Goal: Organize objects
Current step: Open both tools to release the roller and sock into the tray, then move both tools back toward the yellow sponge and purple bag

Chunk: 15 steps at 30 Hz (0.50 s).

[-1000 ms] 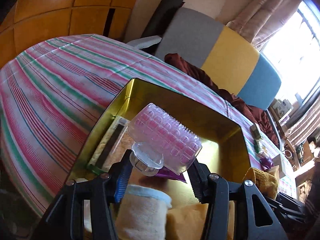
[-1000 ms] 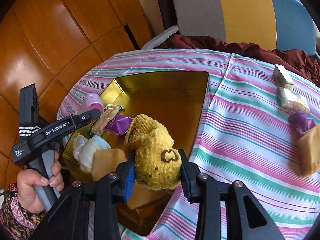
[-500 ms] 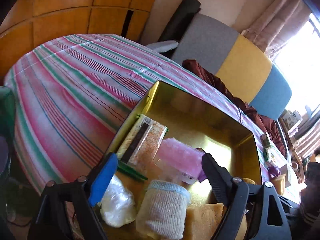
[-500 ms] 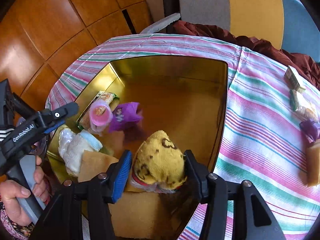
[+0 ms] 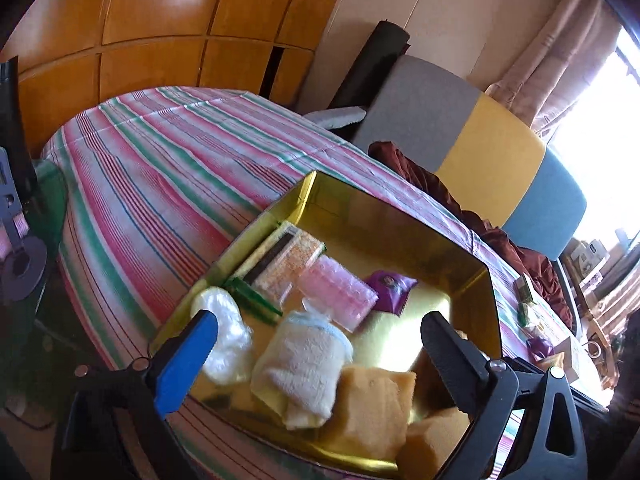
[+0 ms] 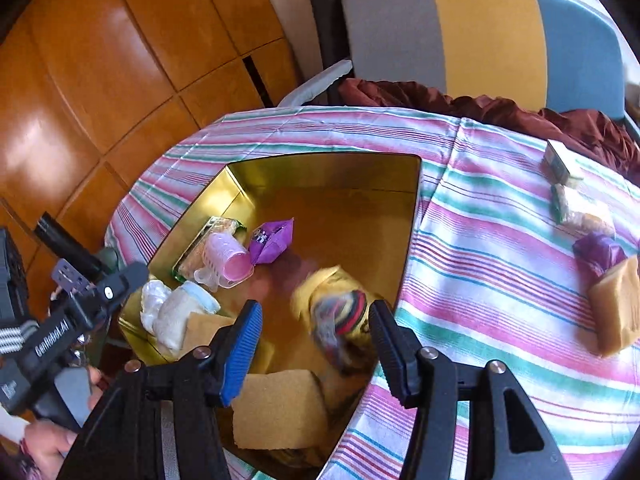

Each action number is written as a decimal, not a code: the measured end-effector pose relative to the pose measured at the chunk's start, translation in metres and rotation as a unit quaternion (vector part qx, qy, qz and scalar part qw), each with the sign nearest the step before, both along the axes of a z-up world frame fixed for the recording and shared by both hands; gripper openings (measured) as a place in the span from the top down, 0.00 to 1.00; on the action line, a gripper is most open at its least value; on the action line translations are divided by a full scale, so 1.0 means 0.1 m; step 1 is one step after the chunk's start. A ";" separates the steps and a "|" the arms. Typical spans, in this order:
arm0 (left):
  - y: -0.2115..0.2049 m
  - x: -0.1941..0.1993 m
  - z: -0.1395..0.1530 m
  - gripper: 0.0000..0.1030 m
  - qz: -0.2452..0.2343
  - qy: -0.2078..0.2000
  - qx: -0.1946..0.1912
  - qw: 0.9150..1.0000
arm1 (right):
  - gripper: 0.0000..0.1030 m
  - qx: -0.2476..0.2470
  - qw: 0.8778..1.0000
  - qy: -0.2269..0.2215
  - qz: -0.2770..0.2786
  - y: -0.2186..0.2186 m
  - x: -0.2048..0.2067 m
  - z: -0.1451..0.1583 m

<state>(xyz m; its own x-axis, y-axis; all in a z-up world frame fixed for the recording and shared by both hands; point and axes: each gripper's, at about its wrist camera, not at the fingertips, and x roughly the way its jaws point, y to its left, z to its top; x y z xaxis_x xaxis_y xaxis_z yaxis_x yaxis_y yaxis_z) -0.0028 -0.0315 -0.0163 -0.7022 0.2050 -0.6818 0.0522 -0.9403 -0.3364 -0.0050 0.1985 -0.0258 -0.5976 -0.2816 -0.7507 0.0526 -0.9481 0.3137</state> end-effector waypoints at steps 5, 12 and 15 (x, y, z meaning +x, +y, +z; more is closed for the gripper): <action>0.13 0.09 -0.06 0.01 -0.010 -0.019 -0.002 1.000 | 0.46 -0.009 1.000 -0.002 -0.006 0.06 0.07 0.01; 0.32 0.24 -0.08 0.00 -0.029 -0.021 -0.003 0.999 | 0.46 -0.004 1.000 0.003 -0.016 0.17 0.23 0.01; 0.42 0.29 -0.07 0.00 -0.043 -0.020 -0.005 0.999 | 0.46 0.003 1.000 0.003 -0.024 0.29 0.31 0.01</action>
